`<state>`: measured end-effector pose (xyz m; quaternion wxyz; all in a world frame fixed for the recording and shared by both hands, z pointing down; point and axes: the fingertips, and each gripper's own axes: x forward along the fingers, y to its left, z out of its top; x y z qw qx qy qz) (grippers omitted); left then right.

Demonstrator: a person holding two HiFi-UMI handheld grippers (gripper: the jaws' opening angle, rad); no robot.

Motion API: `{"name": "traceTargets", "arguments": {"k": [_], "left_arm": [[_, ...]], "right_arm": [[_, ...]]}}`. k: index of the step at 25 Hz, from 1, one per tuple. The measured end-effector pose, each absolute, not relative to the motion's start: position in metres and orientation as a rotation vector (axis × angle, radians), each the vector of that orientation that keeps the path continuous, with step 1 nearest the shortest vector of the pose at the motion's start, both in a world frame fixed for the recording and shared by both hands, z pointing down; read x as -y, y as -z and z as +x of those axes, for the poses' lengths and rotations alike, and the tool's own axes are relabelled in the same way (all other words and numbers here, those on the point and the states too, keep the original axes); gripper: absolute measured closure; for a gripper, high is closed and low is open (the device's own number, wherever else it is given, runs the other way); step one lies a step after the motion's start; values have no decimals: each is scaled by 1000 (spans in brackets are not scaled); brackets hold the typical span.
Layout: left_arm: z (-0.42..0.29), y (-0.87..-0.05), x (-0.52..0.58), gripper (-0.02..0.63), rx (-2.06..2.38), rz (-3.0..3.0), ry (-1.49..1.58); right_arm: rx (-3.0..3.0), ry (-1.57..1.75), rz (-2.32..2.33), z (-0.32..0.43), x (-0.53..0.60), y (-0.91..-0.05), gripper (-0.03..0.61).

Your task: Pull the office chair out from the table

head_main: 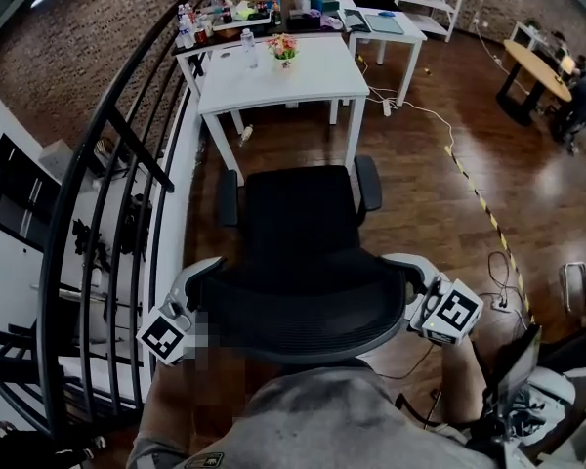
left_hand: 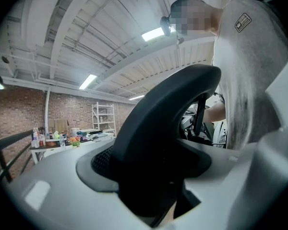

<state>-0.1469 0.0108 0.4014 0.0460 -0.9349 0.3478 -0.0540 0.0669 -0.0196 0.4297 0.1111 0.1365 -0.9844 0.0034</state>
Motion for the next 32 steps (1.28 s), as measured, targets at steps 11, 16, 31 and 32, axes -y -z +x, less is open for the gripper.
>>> {"name": "traceTargets", "arguments": {"k": [11,16,31,32], "left_arm": [[-189,-453,-62,302,-1311,-2932,182],[-168,-461,-83,416,-1264,-3006,163],[-14,-478,-135,611,-1011,-3196,171],[-13,-477,-136,611,-1004,-3193,165]], "right_arm": [[2797,-145,680,131,-8,-455,287],[2823,-171,606,129,-25,-457,314],[2935,-264,-60,82,-105,-479,572],[2935,-260,-89,78,-109,-479,572]]}}
